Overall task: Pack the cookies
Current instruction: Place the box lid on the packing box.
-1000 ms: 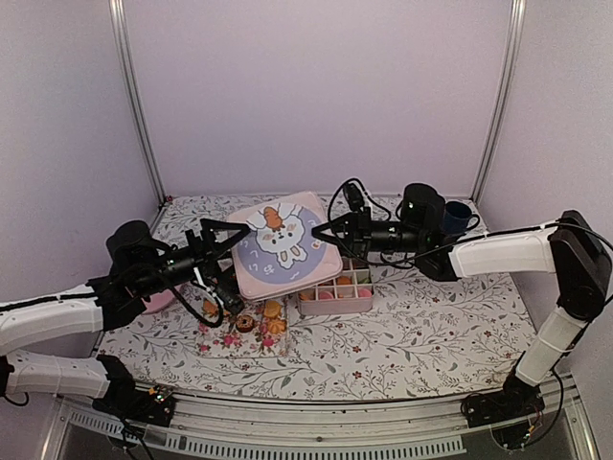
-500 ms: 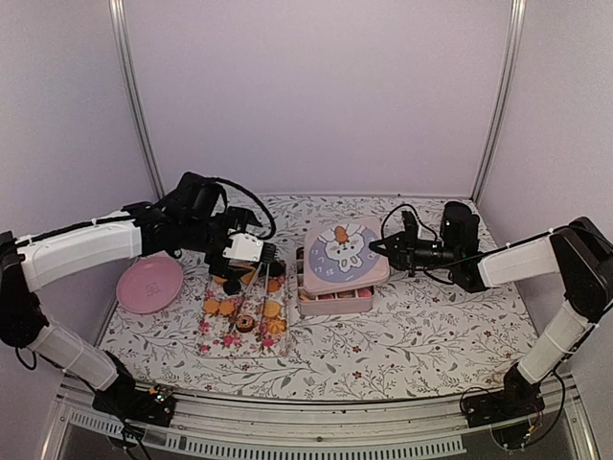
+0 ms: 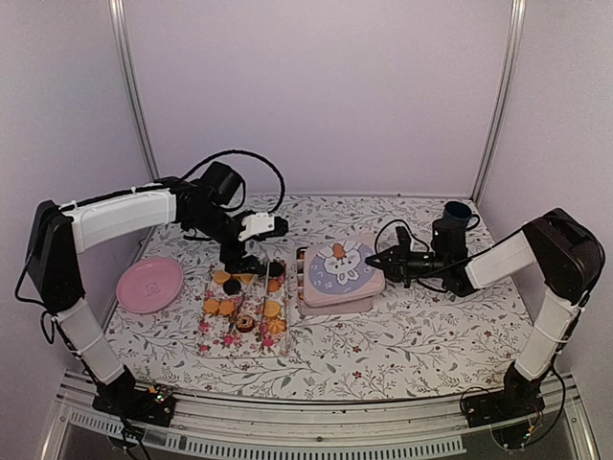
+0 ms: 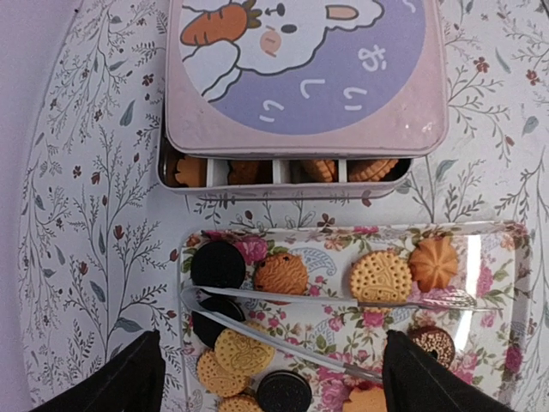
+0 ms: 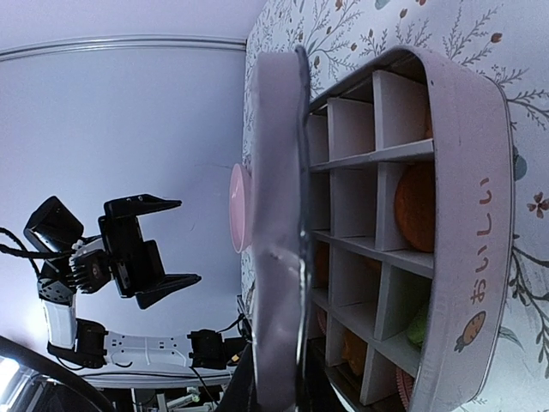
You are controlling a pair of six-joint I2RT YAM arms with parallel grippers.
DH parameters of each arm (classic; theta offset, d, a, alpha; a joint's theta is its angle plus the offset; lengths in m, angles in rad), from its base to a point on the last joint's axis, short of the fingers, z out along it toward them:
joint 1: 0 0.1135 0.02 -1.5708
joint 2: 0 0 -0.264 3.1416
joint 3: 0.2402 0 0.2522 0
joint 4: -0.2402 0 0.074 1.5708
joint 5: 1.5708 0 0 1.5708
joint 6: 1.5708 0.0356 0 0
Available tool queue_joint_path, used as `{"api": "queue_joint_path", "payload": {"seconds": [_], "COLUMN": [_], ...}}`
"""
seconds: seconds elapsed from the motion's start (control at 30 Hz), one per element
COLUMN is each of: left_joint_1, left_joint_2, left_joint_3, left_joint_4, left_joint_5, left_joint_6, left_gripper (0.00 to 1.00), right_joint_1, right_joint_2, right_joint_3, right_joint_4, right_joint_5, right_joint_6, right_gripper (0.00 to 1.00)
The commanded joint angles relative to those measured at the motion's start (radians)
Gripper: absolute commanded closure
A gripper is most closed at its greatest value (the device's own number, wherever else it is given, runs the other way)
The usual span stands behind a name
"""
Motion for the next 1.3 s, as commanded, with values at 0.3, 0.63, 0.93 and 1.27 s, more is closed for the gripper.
{"api": "queue_joint_path", "payload": {"seconds": [0.3,0.63,0.93,1.27], "left_joint_1": [-0.003,-0.012,-0.015,-0.02], "left_joint_2": [0.089,0.092,0.1,0.125], "left_joint_3": [-0.053,-0.094,-0.091,-0.08], "left_joint_4": [0.099,0.151,0.171,0.195], "left_joint_5": [0.162,0.178,0.185,0.181], "left_joint_6": [-0.141,-0.181,-0.213,-0.253], "left_gripper": [0.12,0.13,0.15,0.18], "right_joint_1": [-0.003,-0.004,0.008,0.082], "right_joint_2": [0.015,-0.034,0.01,0.092], "right_joint_3": [0.098,0.259,0.382,0.504], "right_joint_4": [-0.172,-0.661,-0.953,-1.057], "right_joint_5": [0.02,0.105,0.214,0.301], "right_joint_6": [-0.122,-0.397,-0.585,-0.649], "right_gripper": [0.53,0.32,0.27,0.23]}}
